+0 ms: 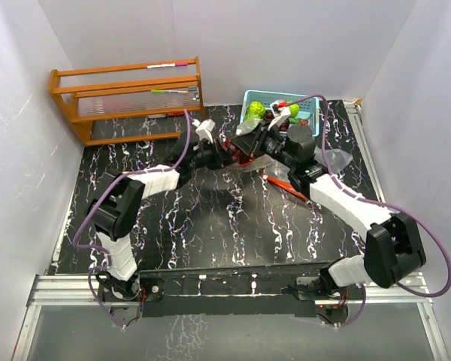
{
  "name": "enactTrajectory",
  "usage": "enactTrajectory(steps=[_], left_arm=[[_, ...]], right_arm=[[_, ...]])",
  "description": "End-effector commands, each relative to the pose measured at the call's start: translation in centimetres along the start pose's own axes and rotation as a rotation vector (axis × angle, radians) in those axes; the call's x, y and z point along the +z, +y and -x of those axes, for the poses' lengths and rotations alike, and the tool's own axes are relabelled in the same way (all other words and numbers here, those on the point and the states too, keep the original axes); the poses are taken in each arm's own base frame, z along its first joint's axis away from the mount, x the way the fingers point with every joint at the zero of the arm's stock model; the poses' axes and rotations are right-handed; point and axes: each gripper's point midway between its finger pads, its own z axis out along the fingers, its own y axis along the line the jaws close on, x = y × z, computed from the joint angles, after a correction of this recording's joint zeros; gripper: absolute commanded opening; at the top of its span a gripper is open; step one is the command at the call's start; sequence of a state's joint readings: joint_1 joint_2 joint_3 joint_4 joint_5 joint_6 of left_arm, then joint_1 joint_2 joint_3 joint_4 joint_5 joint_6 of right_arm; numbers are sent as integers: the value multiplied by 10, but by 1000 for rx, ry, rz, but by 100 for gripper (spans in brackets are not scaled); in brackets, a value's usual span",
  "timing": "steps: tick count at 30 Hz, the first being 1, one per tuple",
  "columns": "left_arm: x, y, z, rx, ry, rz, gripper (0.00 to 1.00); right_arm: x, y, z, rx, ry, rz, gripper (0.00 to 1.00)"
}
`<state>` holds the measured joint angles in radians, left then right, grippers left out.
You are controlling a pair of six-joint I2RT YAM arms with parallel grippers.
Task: Open the zip-top bag and remove the fake food
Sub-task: Pick up the fake fruit from the zipper food storage bag.
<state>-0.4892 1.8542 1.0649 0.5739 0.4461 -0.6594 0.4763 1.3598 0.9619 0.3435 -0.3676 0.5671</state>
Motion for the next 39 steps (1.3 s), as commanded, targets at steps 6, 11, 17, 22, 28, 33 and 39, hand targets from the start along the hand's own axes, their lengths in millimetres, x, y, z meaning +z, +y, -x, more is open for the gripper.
enactTrajectory(steps=[6,11,17,22,28,33,39], left_arm=[[-23,19,-39,103,111,194,29],[-41,33,-44,128,103,283,29],[-34,28,-41,122,96,252,17],[-31,24,-52,102,114,204,0],[-36,21,-51,110,105,197,0],[-41,17,-44,103,70,190,0],[-43,12,-43,120,76,169,0]], right_arm=[[23,-20,8,-125,-93,-7,8],[23,-68,-31,-118,-17,-164,8],[34,-101,-66,8,22,-336,8],[56,-82,-84,95,-19,-333,8],[65,-65,-66,221,-109,-206,7],[54,-56,-50,433,-136,-91,8],[43,-45,-39,438,-138,-31,8]])
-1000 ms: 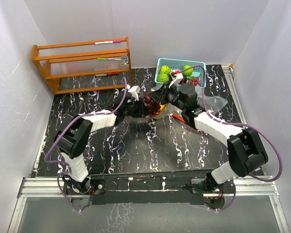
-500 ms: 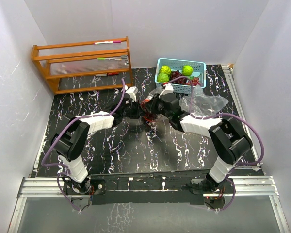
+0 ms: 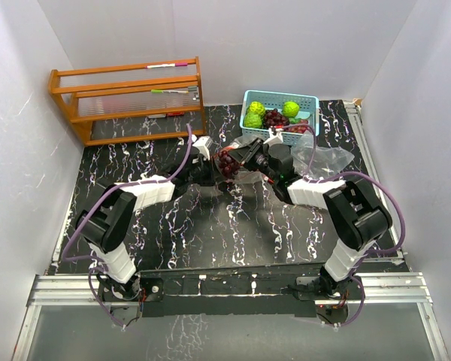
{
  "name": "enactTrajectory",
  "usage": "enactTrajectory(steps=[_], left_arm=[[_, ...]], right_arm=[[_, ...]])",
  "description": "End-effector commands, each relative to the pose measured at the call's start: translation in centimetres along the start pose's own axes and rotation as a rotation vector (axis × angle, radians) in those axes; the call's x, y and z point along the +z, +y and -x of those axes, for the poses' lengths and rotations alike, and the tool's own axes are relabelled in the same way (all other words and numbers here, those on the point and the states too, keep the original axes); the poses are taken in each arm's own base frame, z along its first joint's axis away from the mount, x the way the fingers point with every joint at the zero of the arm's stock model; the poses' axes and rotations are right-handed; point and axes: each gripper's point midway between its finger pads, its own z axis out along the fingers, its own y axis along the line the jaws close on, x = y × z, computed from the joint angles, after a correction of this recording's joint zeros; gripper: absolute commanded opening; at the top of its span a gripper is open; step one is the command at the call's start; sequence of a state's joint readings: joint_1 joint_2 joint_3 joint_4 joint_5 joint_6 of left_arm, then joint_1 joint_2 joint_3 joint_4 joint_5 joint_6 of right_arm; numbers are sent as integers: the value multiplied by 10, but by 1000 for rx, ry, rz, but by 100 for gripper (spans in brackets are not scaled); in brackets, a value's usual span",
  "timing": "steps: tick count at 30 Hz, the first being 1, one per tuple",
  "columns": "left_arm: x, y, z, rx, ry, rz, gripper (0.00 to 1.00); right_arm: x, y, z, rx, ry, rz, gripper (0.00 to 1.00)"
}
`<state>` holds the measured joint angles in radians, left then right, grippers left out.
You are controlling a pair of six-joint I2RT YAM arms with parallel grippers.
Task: Open the zip-top bag and remove the fake food
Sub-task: Pick up the fake fruit from the zipper food storage bag.
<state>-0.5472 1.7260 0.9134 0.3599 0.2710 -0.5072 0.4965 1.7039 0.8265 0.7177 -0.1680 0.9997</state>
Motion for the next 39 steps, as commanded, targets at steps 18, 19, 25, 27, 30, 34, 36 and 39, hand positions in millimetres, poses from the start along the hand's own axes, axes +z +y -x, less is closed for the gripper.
enactTrajectory(steps=[18,19,25,27,30,34,36,39], left_arm=[[-28,-43,42,38,-191,-178,67],[-30,-45,44,48,-203,-184,67],[-39,-52,52,100,-245,-195,67],[-39,-55,51,100,-248,-212,67],[-39,-62,48,102,-248,-246,67],[-39,-67,49,119,-251,-248,68],[-36,-66,46,122,-237,-241,69],[-34,-67,44,113,-231,-258,75]], right_arm=[[-30,64,49,-488,-71,52,8],[-28,61,47,-485,-61,43,8],[-18,46,33,-457,12,7,11],[-16,45,32,-448,17,10,11],[-12,39,30,-443,25,-7,11],[-6,31,26,-430,42,-31,11],[-5,32,23,-421,51,-23,11],[-3,31,23,-416,52,-25,11]])
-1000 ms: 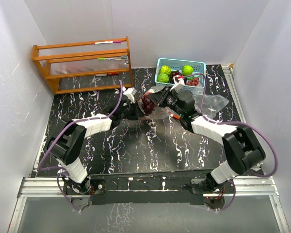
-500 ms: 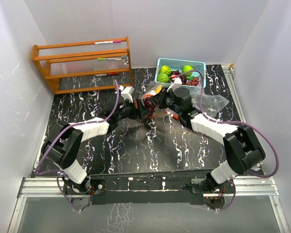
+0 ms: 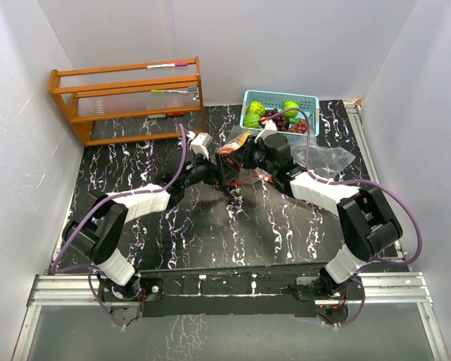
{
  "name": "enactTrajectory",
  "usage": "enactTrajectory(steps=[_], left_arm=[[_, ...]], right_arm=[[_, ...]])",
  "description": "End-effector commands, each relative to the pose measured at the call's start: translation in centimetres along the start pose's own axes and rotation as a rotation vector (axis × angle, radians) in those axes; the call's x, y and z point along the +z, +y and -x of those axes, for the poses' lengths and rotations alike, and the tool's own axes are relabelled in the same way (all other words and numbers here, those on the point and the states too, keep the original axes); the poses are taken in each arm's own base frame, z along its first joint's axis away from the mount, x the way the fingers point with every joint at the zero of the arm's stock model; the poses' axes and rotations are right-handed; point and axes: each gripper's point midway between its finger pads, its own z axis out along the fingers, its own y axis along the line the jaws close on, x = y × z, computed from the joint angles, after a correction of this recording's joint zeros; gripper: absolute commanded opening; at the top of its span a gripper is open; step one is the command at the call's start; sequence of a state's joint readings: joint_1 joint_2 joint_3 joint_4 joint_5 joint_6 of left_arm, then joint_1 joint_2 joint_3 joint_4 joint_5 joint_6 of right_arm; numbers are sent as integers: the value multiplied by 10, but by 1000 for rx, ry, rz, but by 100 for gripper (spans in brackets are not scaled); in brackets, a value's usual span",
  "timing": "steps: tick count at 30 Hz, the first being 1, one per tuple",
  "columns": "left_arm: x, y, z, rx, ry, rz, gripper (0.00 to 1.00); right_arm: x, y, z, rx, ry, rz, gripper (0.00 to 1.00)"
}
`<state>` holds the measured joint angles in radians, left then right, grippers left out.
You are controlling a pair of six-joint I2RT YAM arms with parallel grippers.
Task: Open the zip-top bag and remove the fake food
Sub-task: Pick up the fake fruit from the zipper food storage bag.
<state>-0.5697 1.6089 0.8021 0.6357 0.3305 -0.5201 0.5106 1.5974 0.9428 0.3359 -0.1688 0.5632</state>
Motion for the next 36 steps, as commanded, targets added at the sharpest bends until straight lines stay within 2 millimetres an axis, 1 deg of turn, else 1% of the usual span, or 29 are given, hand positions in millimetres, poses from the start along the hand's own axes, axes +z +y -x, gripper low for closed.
enactTrajectory(steps=[1,4,6,7,12,15,17,18,27,29,31,32,33,36], left_arm=[[-2,-18,13,27,-35,-63,78],[-3,-19,14,25,-40,-62,86],[-1,-15,13,32,-33,-41,87],[1,-12,13,34,-31,-28,85],[7,2,4,46,-19,11,71],[11,-3,6,33,-21,-18,61],[13,-8,8,29,-20,-38,58],[14,-10,8,30,-18,-44,54],[13,-11,14,21,-28,-32,12],[13,-13,16,27,-27,-36,7],[11,-15,17,27,-26,-38,4],[10,-15,17,28,-26,-38,3],[10,-14,17,25,-26,-32,3],[7,-13,18,22,-29,-18,2]], right_arm=[[4,22,33,-5,-86,58,11],[4,24,33,-9,-83,68,11],[3,28,33,-5,-81,80,11],[3,31,33,-3,-82,87,11],[2,42,34,-3,-80,116,11],[4,41,30,0,-71,113,11],[6,41,27,3,-64,115,11],[6,41,26,5,-62,117,11],[4,41,26,2,-63,115,11],[4,41,26,1,-61,113,11],[4,41,26,-4,-63,111,11],[5,40,25,-6,-62,108,12],[5,40,27,-10,-65,107,15],[4,38,28,-36,-70,97,38]])
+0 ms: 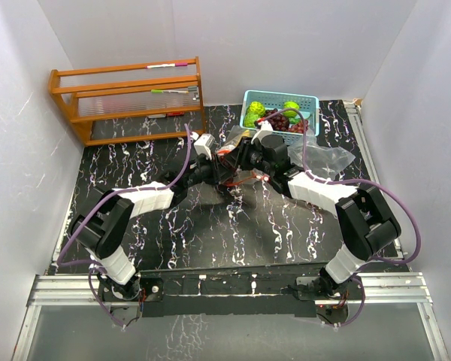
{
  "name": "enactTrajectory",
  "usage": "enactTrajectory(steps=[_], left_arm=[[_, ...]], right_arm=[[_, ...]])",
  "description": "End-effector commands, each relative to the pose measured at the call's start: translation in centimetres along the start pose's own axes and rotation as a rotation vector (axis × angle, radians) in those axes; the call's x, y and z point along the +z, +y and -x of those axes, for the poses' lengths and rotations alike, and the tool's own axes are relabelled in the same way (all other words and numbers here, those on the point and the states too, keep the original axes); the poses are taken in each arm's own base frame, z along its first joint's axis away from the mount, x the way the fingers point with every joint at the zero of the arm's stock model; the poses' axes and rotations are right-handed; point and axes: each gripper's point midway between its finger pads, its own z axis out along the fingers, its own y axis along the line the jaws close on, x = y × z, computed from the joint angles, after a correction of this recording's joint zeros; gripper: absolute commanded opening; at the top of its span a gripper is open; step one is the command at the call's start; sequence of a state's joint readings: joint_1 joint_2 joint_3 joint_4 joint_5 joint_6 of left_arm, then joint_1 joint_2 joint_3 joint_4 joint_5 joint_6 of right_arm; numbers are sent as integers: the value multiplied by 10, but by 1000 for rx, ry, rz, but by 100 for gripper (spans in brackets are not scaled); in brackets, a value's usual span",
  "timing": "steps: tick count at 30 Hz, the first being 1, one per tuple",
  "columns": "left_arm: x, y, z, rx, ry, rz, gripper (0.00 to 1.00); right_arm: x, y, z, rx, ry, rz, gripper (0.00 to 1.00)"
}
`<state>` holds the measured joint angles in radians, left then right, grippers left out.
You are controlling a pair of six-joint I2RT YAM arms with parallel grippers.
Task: Open the zip-top bag and remove the fake food
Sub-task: Pick up the fake fruit from the zipper food storage bag.
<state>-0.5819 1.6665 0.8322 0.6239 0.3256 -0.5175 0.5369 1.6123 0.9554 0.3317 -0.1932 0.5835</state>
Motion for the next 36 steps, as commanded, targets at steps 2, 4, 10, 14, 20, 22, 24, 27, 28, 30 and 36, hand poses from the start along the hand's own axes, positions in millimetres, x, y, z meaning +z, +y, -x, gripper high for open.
enactTrajectory(steps=[2,4,10,14,20,22,24,27,28,30,36], left_arm=[[-7,-17,29,29,-70,-23,2],[-8,-16,29,33,-70,-14,2],[-11,-14,33,32,-76,-4,2],[-18,-21,49,46,-102,-7,2],[-23,-41,93,105,-170,-11,2],[-23,-52,114,121,-203,-25,2],[-22,-62,131,131,-222,-40,2],[-19,-77,151,136,-235,-72,2],[-18,-82,157,134,-237,-86,1],[-18,-91,163,127,-237,-117,1],[-32,-98,162,109,-227,-123,2]], right_arm=[[-1,22,39,-72,-105,46,52],[-2,19,41,-87,-111,24,65],[-12,-1,53,-119,-140,-92,73],[-25,-15,66,-125,-170,-157,73],[-51,-23,90,-115,-262,-209,72],[-58,-24,96,-123,-290,-224,71],[-62,-27,101,-127,-305,-238,71],[-63,-38,102,-124,-306,-261,70],[-61,-42,100,-122,-296,-266,70],[-54,-49,92,-120,-270,-271,70],[-29,-65,59,-125,-170,-249,71]])
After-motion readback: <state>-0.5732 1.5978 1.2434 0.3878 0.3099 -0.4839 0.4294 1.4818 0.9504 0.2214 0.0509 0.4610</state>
